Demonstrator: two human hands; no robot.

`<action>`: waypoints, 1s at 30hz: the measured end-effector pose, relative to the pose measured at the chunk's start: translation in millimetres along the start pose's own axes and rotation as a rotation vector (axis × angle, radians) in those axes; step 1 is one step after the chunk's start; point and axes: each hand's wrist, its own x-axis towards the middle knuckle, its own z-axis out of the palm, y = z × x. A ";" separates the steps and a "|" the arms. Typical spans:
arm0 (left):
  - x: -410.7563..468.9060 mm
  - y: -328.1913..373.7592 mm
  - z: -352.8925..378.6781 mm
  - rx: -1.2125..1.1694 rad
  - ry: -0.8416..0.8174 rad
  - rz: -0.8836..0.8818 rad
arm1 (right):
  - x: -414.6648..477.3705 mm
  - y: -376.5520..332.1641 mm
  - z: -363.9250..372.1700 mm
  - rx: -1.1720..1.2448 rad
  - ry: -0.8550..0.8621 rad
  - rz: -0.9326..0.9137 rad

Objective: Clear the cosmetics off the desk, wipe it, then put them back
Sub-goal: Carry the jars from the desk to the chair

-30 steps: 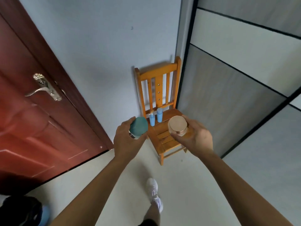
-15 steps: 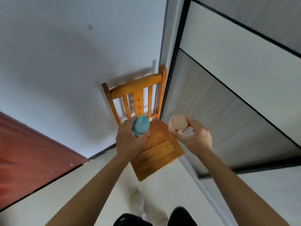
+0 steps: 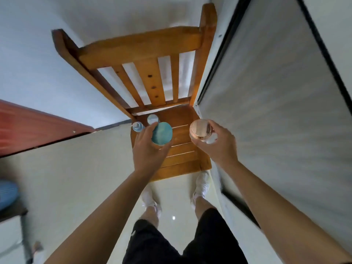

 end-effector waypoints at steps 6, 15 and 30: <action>25.5 -45.3 91.3 -0.023 0.007 -0.048 | 50.2 65.6 63.9 0.004 -0.021 0.013; 74.6 -126.5 194.2 0.001 -0.036 0.013 | 110.9 144.1 166.2 0.048 0.015 0.061; 121.5 -155.9 248.0 0.084 -0.046 0.144 | 169.8 169.1 215.7 -0.175 -0.041 -0.041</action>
